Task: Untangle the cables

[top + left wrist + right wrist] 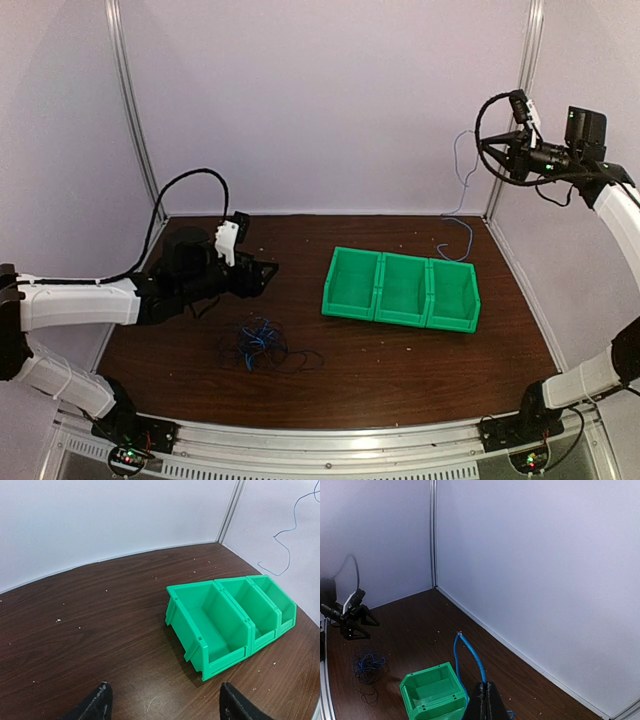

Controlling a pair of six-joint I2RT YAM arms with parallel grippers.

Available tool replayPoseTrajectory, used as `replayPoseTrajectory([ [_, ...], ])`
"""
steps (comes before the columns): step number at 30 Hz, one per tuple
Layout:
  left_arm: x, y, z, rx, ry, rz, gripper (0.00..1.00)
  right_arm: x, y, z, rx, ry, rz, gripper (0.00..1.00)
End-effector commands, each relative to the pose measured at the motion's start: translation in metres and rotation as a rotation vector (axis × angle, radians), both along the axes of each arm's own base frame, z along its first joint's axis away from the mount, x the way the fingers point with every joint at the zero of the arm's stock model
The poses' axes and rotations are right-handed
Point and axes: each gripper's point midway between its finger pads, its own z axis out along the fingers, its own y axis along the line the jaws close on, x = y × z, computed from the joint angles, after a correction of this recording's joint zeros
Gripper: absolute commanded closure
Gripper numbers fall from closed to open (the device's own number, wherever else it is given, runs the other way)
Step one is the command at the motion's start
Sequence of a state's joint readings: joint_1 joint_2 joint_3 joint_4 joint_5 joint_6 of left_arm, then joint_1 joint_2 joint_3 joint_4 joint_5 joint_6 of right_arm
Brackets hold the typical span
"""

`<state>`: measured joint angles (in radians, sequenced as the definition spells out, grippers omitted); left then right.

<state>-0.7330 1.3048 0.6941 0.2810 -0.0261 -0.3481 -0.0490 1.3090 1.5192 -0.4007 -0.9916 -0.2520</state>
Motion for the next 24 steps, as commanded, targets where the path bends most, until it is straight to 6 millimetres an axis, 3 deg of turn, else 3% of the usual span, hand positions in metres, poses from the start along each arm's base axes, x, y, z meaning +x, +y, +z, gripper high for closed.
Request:
replayPoseTrajectory([
  [1,0.005,-0.003,0.022,-0.011,-0.062,0.000,0.26,-0.008,-0.011,-0.009,-0.028,-0.009,-0.044,1.00],
  [11,0.008,-0.006,0.012,0.013,-0.047,-0.004,0.25,-0.017,-0.033,-0.046,-0.047,0.051,-0.097,1.00],
  [15,0.011,-0.008,0.011,0.032,-0.048,-0.007,0.25,-0.022,-0.033,-0.058,-0.055,0.068,-0.085,1.00],
  [24,0.014,-0.010,0.007,0.036,-0.042,-0.008,0.25,-0.025,-0.038,-0.045,-0.059,0.047,-0.090,1.00],
])
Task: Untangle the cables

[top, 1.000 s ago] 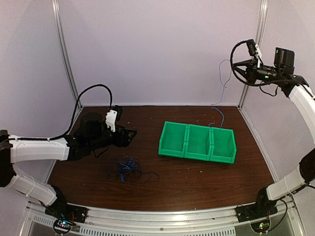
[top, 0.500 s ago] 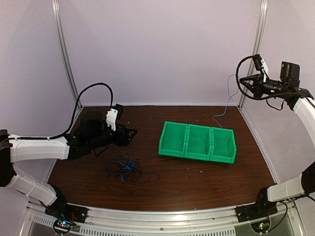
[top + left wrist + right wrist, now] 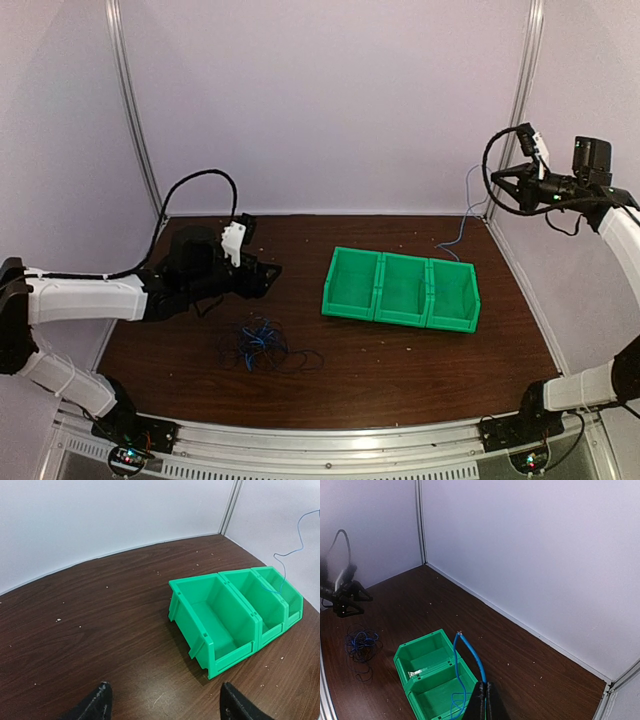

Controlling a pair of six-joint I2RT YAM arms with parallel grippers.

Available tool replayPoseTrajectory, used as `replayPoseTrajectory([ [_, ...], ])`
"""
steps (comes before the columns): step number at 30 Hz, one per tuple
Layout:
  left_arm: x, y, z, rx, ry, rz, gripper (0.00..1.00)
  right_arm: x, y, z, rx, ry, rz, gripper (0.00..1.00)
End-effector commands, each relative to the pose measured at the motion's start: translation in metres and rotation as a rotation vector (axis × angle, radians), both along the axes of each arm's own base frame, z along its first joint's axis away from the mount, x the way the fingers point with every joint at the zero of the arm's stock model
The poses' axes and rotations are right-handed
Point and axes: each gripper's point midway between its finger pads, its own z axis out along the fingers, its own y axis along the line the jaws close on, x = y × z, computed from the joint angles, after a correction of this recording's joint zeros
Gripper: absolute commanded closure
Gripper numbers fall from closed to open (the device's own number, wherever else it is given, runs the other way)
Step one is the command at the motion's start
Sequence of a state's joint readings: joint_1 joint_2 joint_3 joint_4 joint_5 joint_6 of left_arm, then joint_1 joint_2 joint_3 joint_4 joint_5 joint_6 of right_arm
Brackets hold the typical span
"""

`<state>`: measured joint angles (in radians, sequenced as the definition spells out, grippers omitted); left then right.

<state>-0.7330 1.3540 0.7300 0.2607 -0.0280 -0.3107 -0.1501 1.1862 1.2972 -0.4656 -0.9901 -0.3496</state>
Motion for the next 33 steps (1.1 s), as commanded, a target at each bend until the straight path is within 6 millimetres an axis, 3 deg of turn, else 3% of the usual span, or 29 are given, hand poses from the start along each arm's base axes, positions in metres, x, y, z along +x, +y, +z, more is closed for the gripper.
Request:
replayPoseTrajectory([
  [1,0.007,-0.005,0.014,-0.014,-0.044,0.000,0.25,-0.007,-0.006,0.020,-0.010,-0.053,-0.007,1.00],
  [4,0.009,-0.007,0.015,-0.012,-0.047,-0.004,0.25,-0.011,-0.009,0.034,-0.015,-0.075,-0.010,1.00],
  [9,0.012,-0.013,0.014,-0.006,-0.043,-0.017,0.25,-0.027,-0.002,0.079,0.016,-0.146,0.029,1.00],
  [14,0.012,-0.017,0.011,-0.019,-0.028,-0.026,0.26,-0.025,0.000,0.085,0.039,-0.150,0.045,1.00],
  [25,0.010,-0.008,0.006,0.001,-0.026,-0.008,0.26,-0.016,-0.006,0.024,0.024,-0.058,0.013,1.00],
  [33,0.009,-0.008,0.002,0.002,-0.015,-0.004,0.25,-0.008,-0.010,-0.060,-0.008,0.084,0.003,1.00],
])
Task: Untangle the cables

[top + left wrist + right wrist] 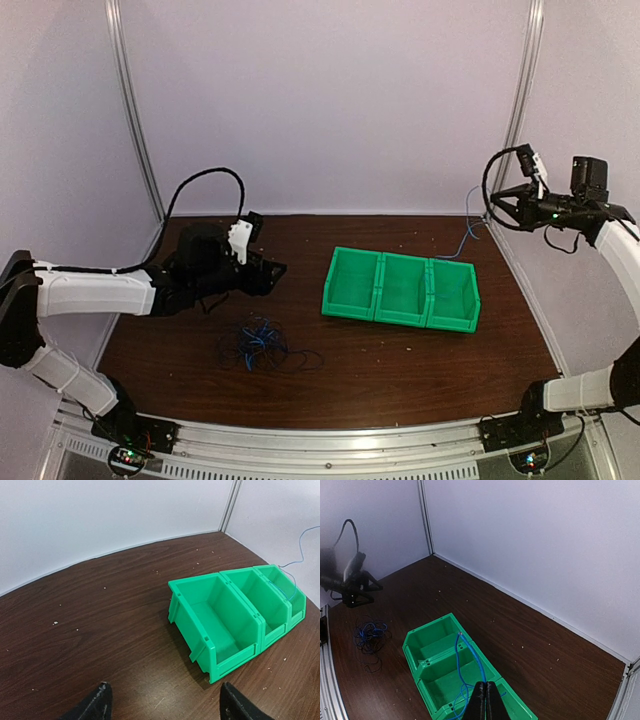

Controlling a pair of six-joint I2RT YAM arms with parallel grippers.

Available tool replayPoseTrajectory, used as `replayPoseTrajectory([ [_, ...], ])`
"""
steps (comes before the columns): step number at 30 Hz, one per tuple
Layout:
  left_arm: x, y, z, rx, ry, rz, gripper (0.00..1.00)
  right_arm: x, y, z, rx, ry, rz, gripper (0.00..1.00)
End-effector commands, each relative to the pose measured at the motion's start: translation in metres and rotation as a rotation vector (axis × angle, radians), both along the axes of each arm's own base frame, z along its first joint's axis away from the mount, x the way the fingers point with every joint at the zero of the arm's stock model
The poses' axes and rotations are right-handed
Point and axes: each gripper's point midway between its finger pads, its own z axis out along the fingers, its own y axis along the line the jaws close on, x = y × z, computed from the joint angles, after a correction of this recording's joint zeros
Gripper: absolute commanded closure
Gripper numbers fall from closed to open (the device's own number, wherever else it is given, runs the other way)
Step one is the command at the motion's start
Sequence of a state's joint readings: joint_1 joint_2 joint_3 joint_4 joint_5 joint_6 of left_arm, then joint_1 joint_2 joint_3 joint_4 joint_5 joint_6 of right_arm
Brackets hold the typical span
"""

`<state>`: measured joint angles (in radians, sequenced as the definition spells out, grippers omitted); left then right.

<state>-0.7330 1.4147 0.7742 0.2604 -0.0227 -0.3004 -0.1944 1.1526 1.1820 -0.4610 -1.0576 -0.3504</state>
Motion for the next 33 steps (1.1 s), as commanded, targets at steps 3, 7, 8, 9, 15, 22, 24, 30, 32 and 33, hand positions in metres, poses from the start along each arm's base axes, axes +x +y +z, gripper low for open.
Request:
replayPoseTrajectory([
  [3,0.000,0.002,0.004,-0.015,-0.017,0.008,0.25,0.006,-0.008,-0.058,-0.091,0.067,-0.014,1.00],
  [7,0.000,0.002,0.000,-0.013,-0.007,0.006,0.25,0.011,-0.010,-0.099,-0.134,0.160,-0.021,1.00],
  [8,0.000,0.002,-0.002,-0.011,-0.004,0.007,0.25,0.011,-0.008,-0.110,-0.146,0.188,-0.014,1.00],
  [9,0.000,0.001,-0.002,-0.013,-0.004,0.007,0.26,0.010,-0.004,-0.121,-0.158,0.214,-0.003,1.00],
  [15,0.001,0.000,-0.006,-0.013,0.005,0.008,0.26,0.009,0.015,-0.174,-0.227,0.335,0.031,1.00],
  [22,-0.002,0.006,-0.006,-0.005,0.006,0.022,0.26,0.022,0.021,-0.217,-0.275,0.448,0.000,1.00],
  [24,-0.003,0.009,-0.005,-0.001,0.005,0.029,0.26,0.023,0.031,-0.234,-0.317,0.487,0.013,1.00],
  [30,-0.006,0.017,-0.007,0.006,0.017,0.055,0.26,0.031,0.040,-0.268,-0.418,0.576,-0.015,1.00],
  [32,-0.007,0.020,-0.007,0.003,0.017,0.062,0.26,0.038,0.037,-0.268,-0.444,0.586,-0.042,1.00],
  [33,-0.008,0.022,-0.006,0.000,0.016,0.067,0.26,0.040,0.034,-0.266,-0.455,0.588,-0.054,1.00],
])
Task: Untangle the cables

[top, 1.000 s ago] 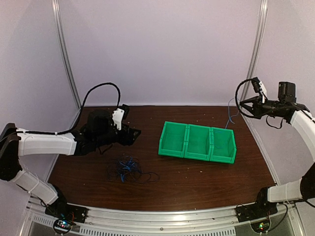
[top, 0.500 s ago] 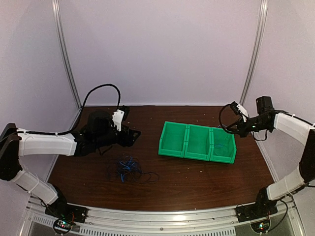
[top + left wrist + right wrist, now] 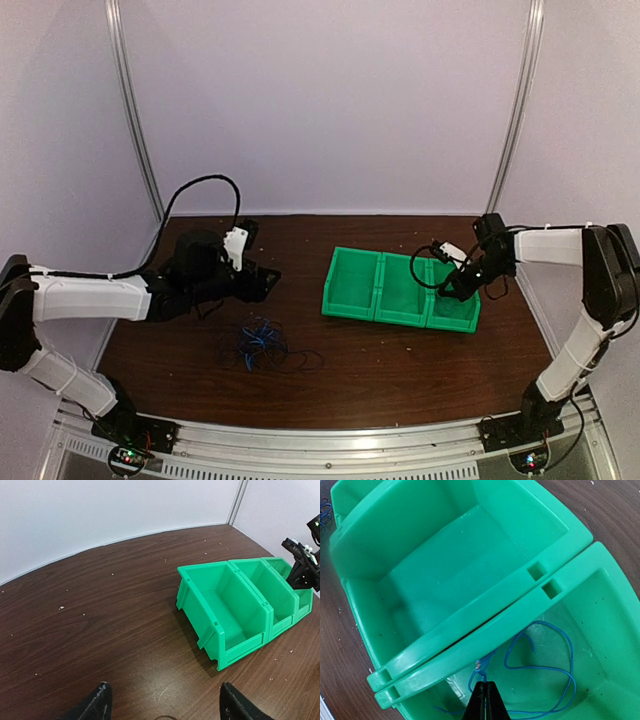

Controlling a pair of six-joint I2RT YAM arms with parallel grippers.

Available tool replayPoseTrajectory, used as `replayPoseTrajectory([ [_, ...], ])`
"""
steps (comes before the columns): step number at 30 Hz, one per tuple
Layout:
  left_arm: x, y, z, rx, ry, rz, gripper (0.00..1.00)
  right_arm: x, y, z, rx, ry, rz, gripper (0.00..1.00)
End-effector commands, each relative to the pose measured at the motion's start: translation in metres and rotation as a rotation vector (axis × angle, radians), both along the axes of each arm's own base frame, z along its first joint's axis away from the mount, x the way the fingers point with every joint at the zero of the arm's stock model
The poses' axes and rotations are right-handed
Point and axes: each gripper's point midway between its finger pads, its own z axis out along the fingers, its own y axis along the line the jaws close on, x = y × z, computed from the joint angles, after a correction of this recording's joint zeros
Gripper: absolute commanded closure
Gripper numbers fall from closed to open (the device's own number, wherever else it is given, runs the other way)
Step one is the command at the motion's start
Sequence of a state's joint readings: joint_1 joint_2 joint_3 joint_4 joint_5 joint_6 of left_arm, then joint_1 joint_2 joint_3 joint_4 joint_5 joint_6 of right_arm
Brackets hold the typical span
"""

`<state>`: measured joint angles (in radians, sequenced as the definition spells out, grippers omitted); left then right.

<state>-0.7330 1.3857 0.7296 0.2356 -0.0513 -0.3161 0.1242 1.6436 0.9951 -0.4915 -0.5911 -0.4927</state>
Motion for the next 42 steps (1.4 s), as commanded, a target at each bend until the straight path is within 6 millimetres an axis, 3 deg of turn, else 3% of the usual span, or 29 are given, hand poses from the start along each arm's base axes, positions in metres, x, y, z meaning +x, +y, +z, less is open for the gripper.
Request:
replayPoseTrajectory([
  [1,-0.002,0.011,0.008,-0.026,-0.017,0.043,0.26,0.025,-0.015,0.015,-0.102,-0.048,-0.074,1.00],
  [4,-0.004,0.017,0.006,-0.029,-0.016,0.061,0.25,0.028,-0.021,0.029,-0.140,-0.073,-0.083,1.00],
  [9,-0.005,0.025,-0.010,-0.006,0.034,0.094,0.22,0.023,-0.020,0.070,-0.195,-0.121,-0.045,0.66],
  [13,-0.004,0.033,-0.028,0.015,0.107,0.134,0.19,0.017,0.005,0.096,-0.265,-0.200,0.039,0.55],
  [16,-0.004,0.039,-0.034,0.025,0.146,0.152,0.20,0.006,0.056,0.113,-0.224,-0.246,0.175,0.55],
  [18,-0.005,0.044,-0.036,0.029,0.165,0.165,0.19,-0.005,0.100,0.125,-0.174,-0.294,0.291,0.56],
  [22,-0.005,0.060,-0.038,0.026,0.210,0.211,0.20,-0.026,0.178,0.135,-0.096,-0.335,0.494,0.65],
  [27,-0.009,0.081,-0.049,0.029,0.259,0.258,0.20,-0.074,0.274,0.134,-0.008,-0.331,0.735,0.71],
  [29,-0.009,0.087,-0.053,0.018,0.279,0.265,0.20,-0.095,0.305,0.123,0.005,-0.321,0.817,0.72],
  [33,-0.011,0.093,-0.059,0.018,0.304,0.264,0.20,-0.119,0.355,0.102,0.026,-0.286,0.902,0.77],
  [36,-0.012,0.096,-0.061,0.022,0.304,0.271,0.20,-0.113,0.387,0.093,0.076,-0.233,0.844,0.80],
  [38,-0.013,0.097,-0.060,0.020,0.300,0.275,0.20,-0.104,0.408,0.098,0.130,-0.201,0.781,0.81],
  [42,-0.011,0.107,-0.056,0.016,0.301,0.340,0.20,-0.101,0.431,0.078,0.116,-0.191,0.747,0.81],
])
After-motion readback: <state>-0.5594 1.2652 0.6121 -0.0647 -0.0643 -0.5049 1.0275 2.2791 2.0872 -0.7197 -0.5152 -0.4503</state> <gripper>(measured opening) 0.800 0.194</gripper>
